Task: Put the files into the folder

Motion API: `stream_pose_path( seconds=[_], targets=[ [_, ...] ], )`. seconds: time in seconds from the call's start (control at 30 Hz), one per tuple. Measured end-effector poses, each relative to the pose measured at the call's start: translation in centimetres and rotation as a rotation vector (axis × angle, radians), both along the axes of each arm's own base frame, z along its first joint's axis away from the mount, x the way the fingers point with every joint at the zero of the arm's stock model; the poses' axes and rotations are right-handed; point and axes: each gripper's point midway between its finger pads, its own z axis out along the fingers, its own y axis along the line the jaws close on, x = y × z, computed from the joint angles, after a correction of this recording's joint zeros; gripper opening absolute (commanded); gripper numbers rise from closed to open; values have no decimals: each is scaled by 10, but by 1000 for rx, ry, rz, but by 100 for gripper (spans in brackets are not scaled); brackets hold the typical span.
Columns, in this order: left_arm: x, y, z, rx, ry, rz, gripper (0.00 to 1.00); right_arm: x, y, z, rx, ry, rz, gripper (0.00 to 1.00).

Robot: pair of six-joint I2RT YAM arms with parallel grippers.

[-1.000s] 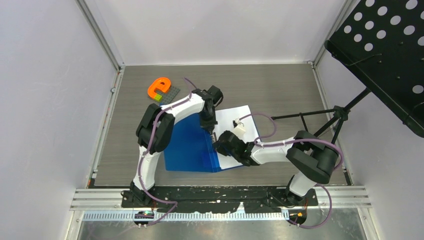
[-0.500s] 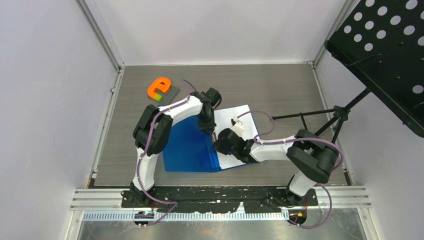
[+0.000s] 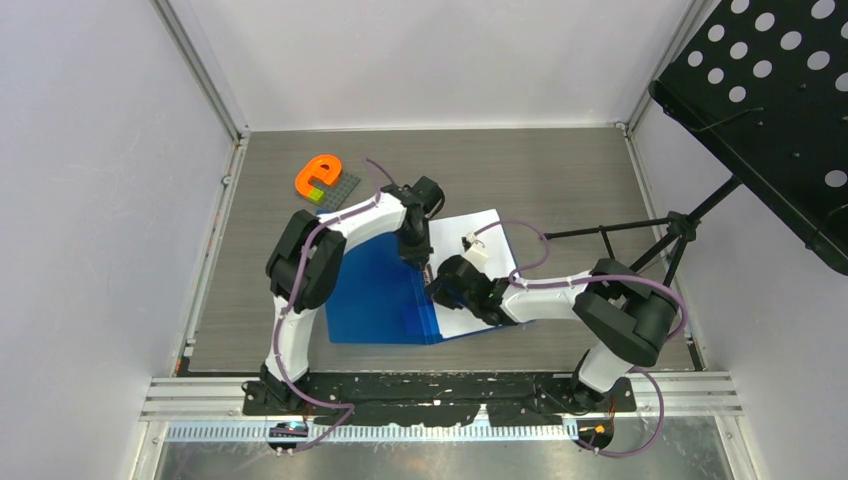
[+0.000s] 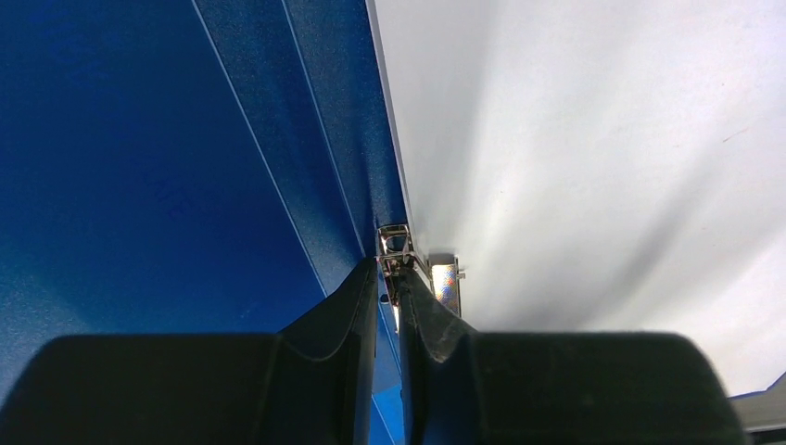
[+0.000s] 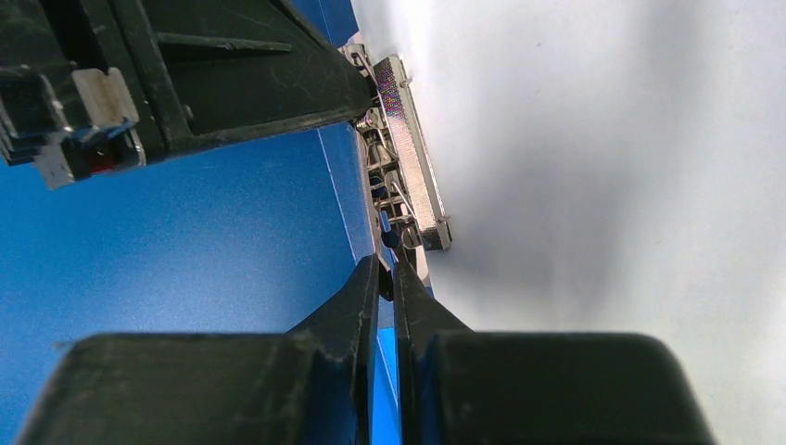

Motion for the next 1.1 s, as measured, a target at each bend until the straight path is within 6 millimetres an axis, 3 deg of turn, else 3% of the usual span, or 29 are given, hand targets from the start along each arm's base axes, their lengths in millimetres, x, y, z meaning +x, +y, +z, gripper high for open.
stream_pose_path(
  seconds=[0.17, 0.5, 0.8, 1.1],
  targets=[
    [0, -1, -2, 25, -8, 37, 0, 1, 1, 6, 11, -10, 8, 5],
    [-3, -15, -2, 36, -5, 61, 0, -3, -23, 18, -107, -6, 23, 5],
    [-4, -16, -2, 41, -1, 30, 0, -2, -26, 19, -163, -2, 40, 5],
    [0, -15, -2, 26, 1, 20, 0, -3, -29, 0, -188, 13, 39, 5]
  ],
)
